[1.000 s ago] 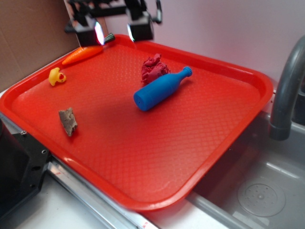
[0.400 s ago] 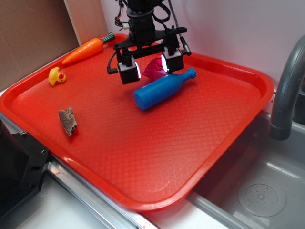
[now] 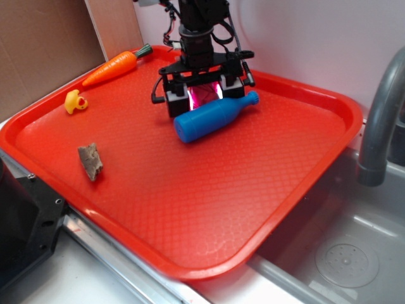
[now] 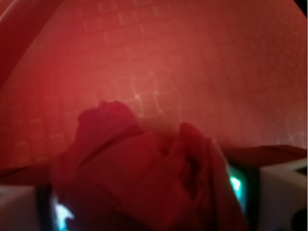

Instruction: Grab the red paper.

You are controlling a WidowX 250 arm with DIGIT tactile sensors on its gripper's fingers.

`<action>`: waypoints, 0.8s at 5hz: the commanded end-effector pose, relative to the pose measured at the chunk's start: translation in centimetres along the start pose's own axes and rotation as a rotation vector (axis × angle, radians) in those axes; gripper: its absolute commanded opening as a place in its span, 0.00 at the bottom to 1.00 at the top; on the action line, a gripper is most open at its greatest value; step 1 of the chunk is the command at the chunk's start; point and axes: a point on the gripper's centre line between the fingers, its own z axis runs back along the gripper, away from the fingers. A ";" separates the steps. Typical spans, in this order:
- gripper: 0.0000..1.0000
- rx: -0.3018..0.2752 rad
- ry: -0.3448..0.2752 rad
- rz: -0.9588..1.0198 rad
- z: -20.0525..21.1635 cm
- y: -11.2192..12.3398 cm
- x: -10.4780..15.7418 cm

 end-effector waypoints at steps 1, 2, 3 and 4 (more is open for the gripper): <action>0.00 -0.033 0.014 -0.091 4.9 2.6 0.2; 0.00 -0.191 -0.115 -0.297 9.6 4.4 -1.2; 0.00 -0.300 -0.178 -0.459 14.3 7.1 -1.9; 0.00 -0.339 -0.169 -0.445 19.1 8.6 -1.5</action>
